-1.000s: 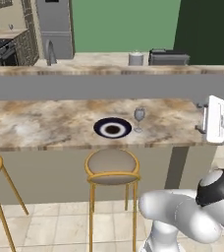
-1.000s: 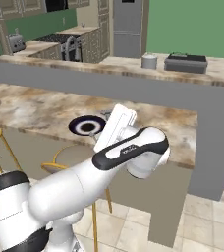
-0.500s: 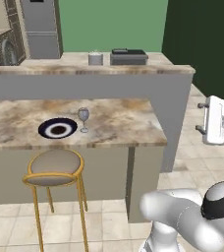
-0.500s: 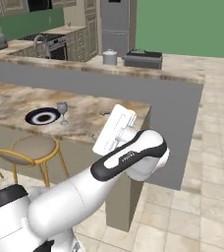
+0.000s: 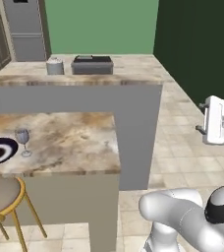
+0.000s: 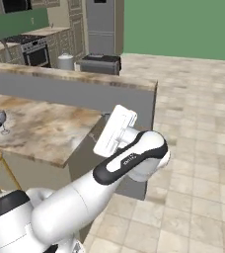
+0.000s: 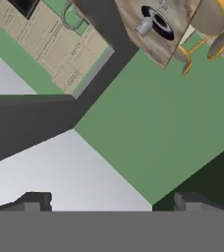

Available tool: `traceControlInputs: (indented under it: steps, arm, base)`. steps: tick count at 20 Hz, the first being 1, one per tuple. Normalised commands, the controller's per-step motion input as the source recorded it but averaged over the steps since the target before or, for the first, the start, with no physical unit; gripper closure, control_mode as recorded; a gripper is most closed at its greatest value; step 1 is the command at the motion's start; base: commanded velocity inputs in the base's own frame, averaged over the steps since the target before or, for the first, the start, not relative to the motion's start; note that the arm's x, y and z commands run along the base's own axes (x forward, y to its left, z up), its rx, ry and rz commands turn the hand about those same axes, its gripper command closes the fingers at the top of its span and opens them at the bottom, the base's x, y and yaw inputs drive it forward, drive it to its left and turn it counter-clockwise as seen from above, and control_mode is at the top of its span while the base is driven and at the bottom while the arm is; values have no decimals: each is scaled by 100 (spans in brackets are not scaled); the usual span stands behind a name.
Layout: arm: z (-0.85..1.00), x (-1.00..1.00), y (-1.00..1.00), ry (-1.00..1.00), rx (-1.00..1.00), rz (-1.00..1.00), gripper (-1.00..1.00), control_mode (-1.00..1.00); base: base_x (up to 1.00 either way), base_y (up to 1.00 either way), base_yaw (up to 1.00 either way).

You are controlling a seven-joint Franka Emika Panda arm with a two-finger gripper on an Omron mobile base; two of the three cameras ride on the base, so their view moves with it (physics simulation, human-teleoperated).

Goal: Retrieve the wine glasses from the counter and place one next to each plate.

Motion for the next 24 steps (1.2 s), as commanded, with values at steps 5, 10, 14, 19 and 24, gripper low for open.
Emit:
traceControlInputs:
  steps: [5, 10, 14, 19, 24]
  arm:
    - [0, 0, 0, 0, 0, 0, -100, 100]
    - [0, 0, 0, 0, 0, 0, -100, 100]
    - [0, 0, 0, 0, 0, 0, -100, 100]
    - [0, 0, 0, 0, 0, 0, -100, 100]
    - [0, 0, 0, 0, 0, 0, -100, 100]
  base:
    - [77, -100, 0]
    - [92, -100, 0]
    - [100, -100, 0]
    - [100, -100, 5]
    - [100, -100, 9]
